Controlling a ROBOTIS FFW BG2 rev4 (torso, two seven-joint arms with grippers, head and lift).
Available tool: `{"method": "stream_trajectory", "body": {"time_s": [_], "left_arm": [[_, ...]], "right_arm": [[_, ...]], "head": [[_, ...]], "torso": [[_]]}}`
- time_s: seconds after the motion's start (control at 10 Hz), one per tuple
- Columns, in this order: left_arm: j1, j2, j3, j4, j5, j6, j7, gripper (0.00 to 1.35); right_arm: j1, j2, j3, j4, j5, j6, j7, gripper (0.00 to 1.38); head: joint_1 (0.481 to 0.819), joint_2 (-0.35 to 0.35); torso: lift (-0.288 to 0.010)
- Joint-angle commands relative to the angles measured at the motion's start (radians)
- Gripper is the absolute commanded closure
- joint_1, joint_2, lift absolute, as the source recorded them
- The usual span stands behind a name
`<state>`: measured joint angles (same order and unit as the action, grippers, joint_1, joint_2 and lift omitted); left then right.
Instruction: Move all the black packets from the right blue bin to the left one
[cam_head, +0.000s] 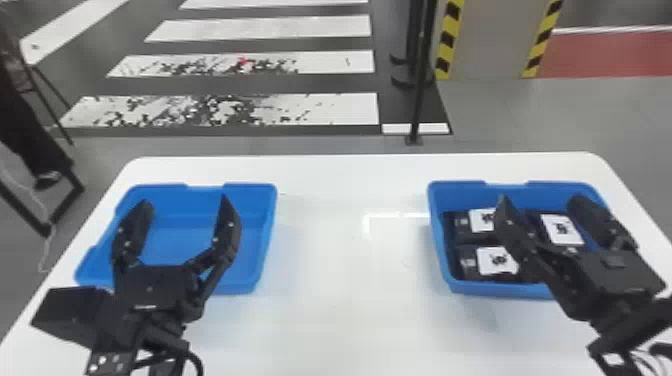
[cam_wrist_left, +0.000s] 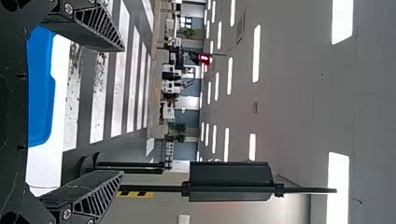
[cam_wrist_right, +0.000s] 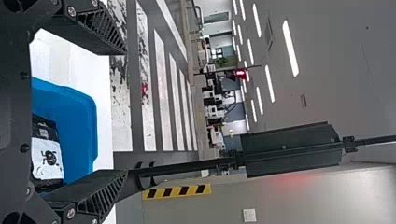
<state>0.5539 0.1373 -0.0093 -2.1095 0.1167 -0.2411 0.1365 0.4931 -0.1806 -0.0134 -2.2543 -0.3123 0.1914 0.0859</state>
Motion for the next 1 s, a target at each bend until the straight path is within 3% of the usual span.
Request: {"method": "stream_trajectory", "body": {"time_s": [0.0,0.7,0.9], "left_arm": [[0.003,-0.001,0.001,0.000,0.013,-0.009,0.000,0.11],[0.003,-0.001,0.001,0.007,0.029,-0.014,0.000,0.11],[0.003,0.001,-0.003,0.007,0.023,-0.014,0.000,0.11]], "right_arm": [[0.000,0.003,-0.001,0.002,-0.007,0.000,-0.001,0.13],[-0.019,0.004,-0.009,0.012,-0.007,0.025,-0.001,0.13],[-0.127,-0.019,-0.009,0.000,-0.009,0.292,0.009,0.13]], "head": [[0.695,0.071],[0.695,0.069],[0.695,0.072]], "torso": [[-0.168],[-0.168],[-0.168]]}}
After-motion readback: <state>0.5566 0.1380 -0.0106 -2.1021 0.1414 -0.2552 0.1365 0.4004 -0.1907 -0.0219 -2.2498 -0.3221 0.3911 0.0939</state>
